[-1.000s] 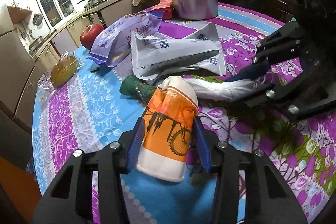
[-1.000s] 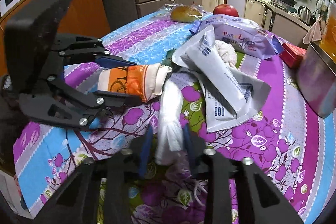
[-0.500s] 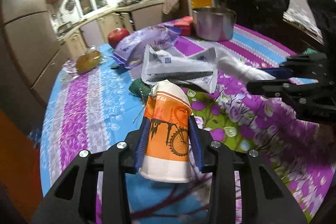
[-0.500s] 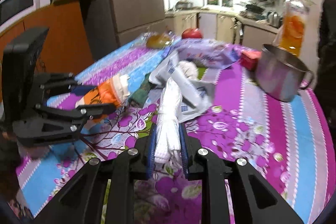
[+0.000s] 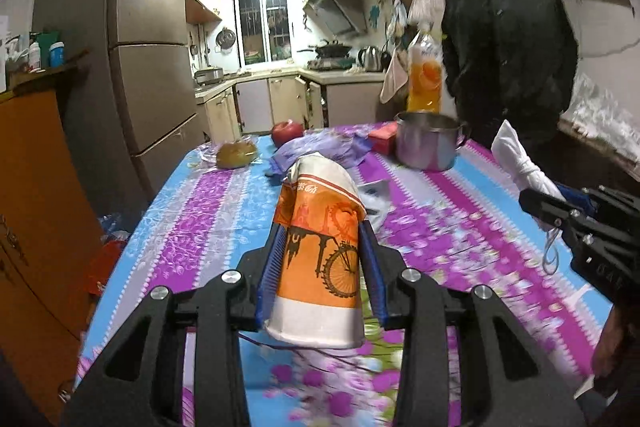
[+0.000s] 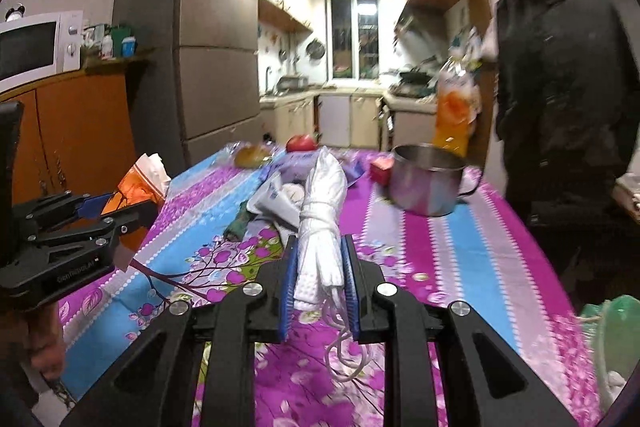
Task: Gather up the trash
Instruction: 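Lift the orange-printed cup with the left tool while the right tool lifts the white cable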
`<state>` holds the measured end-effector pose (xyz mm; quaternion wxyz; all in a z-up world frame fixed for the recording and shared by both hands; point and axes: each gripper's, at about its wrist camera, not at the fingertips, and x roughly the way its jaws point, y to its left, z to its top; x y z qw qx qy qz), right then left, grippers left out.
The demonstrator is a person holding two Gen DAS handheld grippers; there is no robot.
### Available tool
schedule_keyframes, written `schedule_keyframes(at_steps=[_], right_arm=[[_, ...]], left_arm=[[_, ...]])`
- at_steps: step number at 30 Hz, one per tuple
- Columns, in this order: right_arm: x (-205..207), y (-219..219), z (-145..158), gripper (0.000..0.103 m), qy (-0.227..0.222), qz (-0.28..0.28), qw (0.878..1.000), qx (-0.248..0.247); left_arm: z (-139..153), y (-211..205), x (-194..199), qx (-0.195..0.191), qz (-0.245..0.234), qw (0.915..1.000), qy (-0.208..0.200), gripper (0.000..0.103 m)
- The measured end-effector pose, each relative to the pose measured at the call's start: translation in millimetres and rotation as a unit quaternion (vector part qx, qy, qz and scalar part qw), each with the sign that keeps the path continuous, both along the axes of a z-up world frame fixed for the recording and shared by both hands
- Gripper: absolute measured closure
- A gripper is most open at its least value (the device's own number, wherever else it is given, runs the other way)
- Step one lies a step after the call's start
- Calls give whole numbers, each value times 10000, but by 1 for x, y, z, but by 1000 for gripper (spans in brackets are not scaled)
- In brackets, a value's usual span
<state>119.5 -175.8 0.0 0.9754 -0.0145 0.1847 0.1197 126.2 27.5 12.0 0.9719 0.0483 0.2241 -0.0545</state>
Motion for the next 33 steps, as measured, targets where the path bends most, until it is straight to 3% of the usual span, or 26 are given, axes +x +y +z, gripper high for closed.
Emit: schedule_keyframes(at_steps=[7, 23, 33], right_arm=[[-38, -21, 12, 81, -208, -234, 9995, 35], [-79, -75, 27, 81, -246, -651, 9975, 133], [-96, -142, 34, 81, -205, -1213, 9924, 53]], left_arm=[[16, -27, -28, -139, -99, 9993, -330, 67], [17, -83, -36, -140, -363, 9988, -285, 67], [19, -148, -29, -225, -936, 9951, -214, 67]])
